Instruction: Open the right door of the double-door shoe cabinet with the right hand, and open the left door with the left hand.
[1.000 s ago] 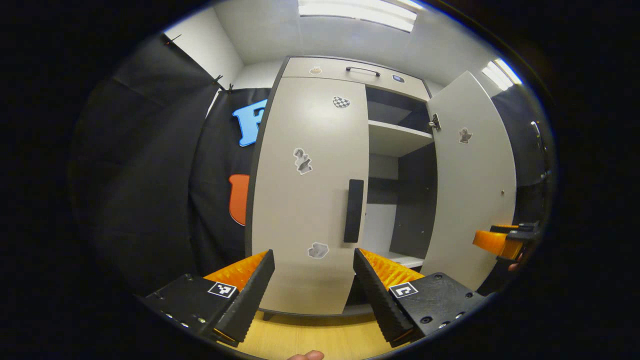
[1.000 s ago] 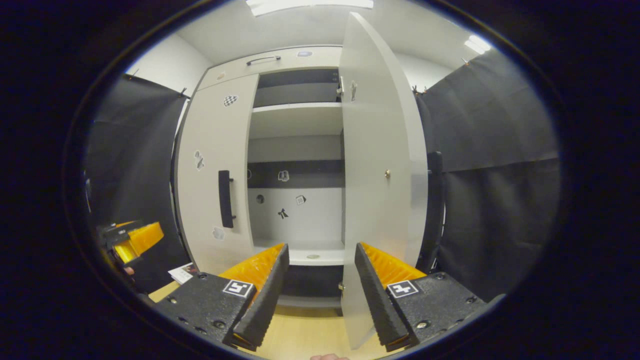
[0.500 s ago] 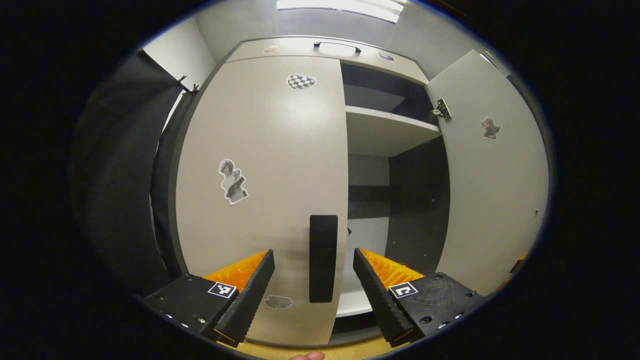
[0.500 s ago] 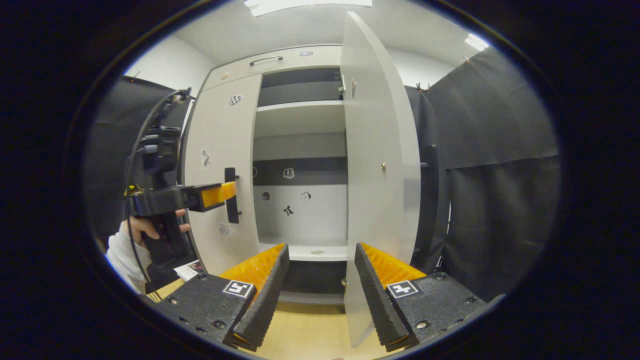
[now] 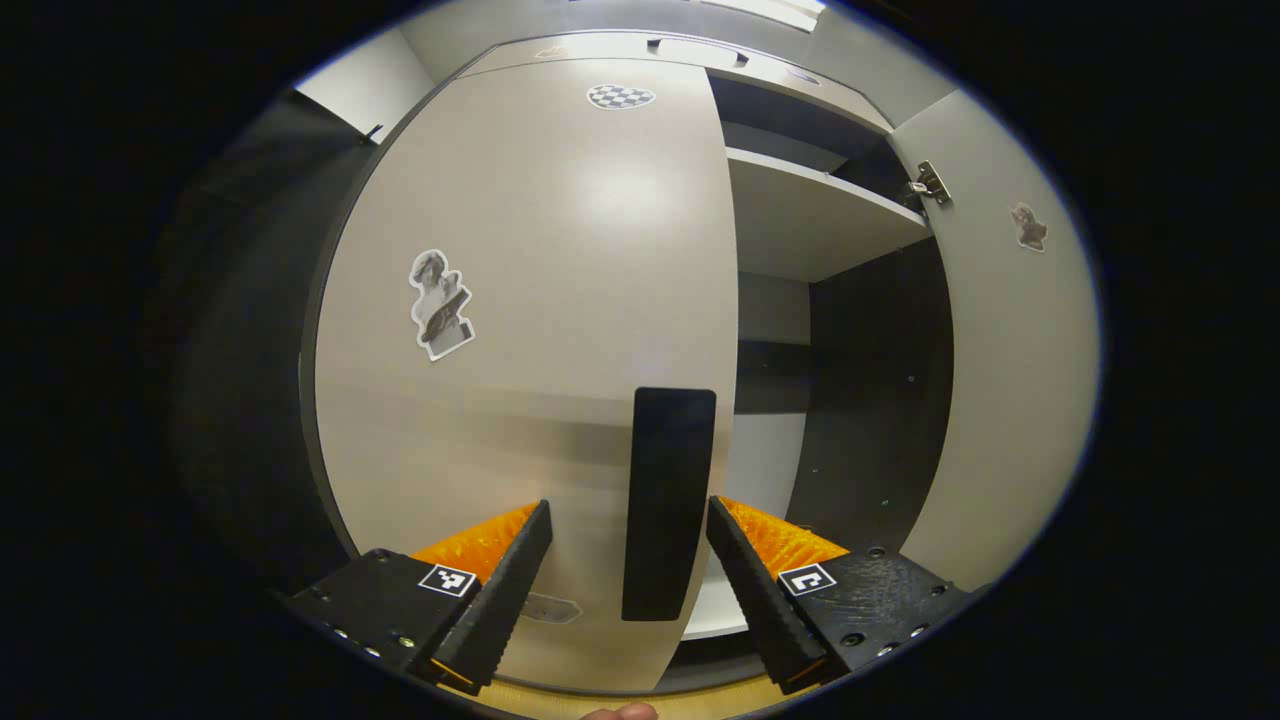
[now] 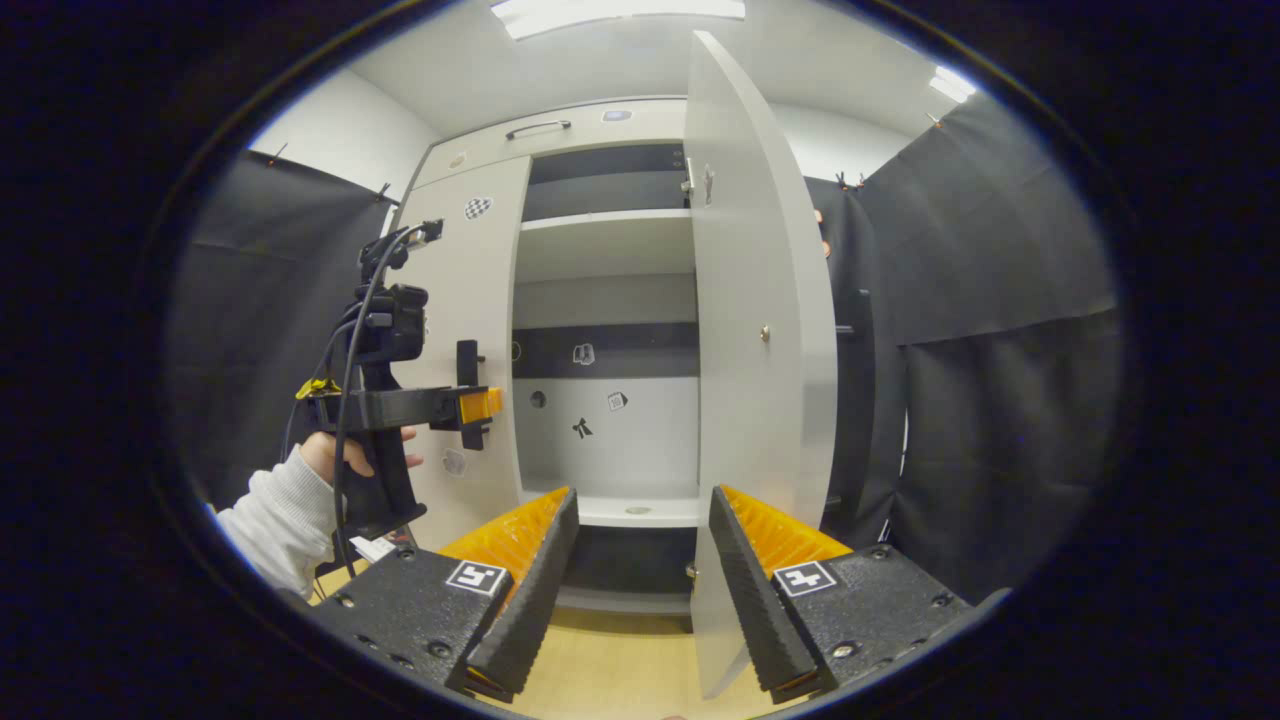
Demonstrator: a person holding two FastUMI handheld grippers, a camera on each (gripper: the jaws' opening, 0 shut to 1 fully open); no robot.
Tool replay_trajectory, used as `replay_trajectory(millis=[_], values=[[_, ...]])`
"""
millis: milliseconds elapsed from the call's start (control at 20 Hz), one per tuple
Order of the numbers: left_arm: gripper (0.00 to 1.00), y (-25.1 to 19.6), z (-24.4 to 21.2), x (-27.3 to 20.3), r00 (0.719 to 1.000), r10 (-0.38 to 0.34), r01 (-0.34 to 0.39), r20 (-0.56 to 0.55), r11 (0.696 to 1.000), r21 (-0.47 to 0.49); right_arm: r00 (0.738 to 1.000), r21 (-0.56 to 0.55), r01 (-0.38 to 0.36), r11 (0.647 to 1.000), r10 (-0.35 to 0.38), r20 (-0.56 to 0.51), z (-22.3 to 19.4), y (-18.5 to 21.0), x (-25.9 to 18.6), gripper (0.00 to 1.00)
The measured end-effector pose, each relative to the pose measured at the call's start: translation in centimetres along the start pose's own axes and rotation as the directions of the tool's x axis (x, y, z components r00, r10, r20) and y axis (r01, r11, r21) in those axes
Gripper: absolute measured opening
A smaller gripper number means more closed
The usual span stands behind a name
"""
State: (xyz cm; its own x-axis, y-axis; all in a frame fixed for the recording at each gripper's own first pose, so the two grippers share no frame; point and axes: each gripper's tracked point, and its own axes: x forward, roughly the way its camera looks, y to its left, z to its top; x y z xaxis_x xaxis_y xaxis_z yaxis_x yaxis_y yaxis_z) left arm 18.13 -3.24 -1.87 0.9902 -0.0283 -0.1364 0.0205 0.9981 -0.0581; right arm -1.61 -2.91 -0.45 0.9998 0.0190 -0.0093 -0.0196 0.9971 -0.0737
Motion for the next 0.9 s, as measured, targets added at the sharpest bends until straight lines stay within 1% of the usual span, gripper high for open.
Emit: replay_trajectory(millis=[50,150,200,250,300,350,400,450,500,600,700,800,850,900], values=[[0.94,0.2,0.0,0.0,1.000,0.007,-0.007,0.000,1.000,-0.002,1.000,-0.001,0.001,1.000,-0.001,-0.001,0.0,0.0,0.0,0.83],[0.90,0.7,-0.1,-0.1,0.999,0.035,-0.035,-0.005,0.999,0.009,1.000,-0.005,-0.003,1.000,0.003,-0.001,-0.1,0.1,0.1,0.83],[0.82,0.4,-0.1,-0.2,0.999,0.033,-0.033,0.000,0.999,0.010,1.000,-0.006,-0.005,1.000,0.005,-0.007,-0.3,0.0,0.1,0.83],[0.80,0.4,-0.2,0.0,1.000,0.029,-0.029,-0.009,0.999,0.014,1.000,-0.006,-0.005,1.000,0.005,-0.010,-0.4,0.0,0.2,0.83],[0.73,0.0,-0.2,-0.1,1.000,0.022,-0.022,-0.005,1.000,0.009,1.000,-0.009,-0.004,1.000,0.004,-0.011,-0.3,0.0,0.2,0.84],[0.59,-0.4,0.0,0.8,1.000,0.020,-0.020,-0.005,1.000,0.021,1.000,-0.010,-0.004,1.000,0.004,-0.010,-0.3,0.0,0.2,0.83],[0.54,-0.8,-0.6,1.3,1.000,0.010,-0.010,0.000,0.999,0.043,1.000,-0.010,-0.006,1.000,0.006,-0.010,-0.4,0.0,0.2,0.83],[0.47,-1.3,0.3,-0.1,1.000,0.014,-0.014,0.006,0.998,0.063,1.000,-0.009,-0.008,1.000,0.008,-0.011,-0.4,0.1,0.2,0.83],[0.30,-1.2,-0.2,0.6,1.000,0.018,-0.018,0.000,0.997,0.073,1.000,-0.007,-0.012,1.000,0.012,-0.010,-0.3,0.1,0.2,0.83],[0.29,-1.2,-0.4,0.3,1.000,0.006,-0.006,-0.014,0.998,0.067,1.000,0.000,-0.015,1.000,0.015,-0.006,-0.3,0.1,0.2,0.83],[0.21,-1.2,-0.2,-0.1,1.000,0.001,0.000,-0.012,0.998,0.068,1.000,-0.004,-0.012,1.000,0.012,-0.006,-0.4,0.1,0.3,0.83],[0.13,-1.2,-0.2,-0.2,1.000,-0.007,0.007,0.001,0.995,0.102,1.000,-0.009,-0.012,1.000,0.012,-0.012,-0.4,0.2,0.4,0.83],[0.12,-1.3,-0.1,-0.1,1.000,-0.014,0.014,0.004,0.994,0.107,1.000,-0.006,-0.016,1.000,0.016,-0.018,-0.6,0.2,0.6,0.83],[0.07,-1.3,-0.2,-0.1,1.000,-0.017,0.017,0.006,0.995,0.099,1.000,-0.004,-0.016,1.000,0.016,-0.020,-0.6,0.2,0.6,0.83]])
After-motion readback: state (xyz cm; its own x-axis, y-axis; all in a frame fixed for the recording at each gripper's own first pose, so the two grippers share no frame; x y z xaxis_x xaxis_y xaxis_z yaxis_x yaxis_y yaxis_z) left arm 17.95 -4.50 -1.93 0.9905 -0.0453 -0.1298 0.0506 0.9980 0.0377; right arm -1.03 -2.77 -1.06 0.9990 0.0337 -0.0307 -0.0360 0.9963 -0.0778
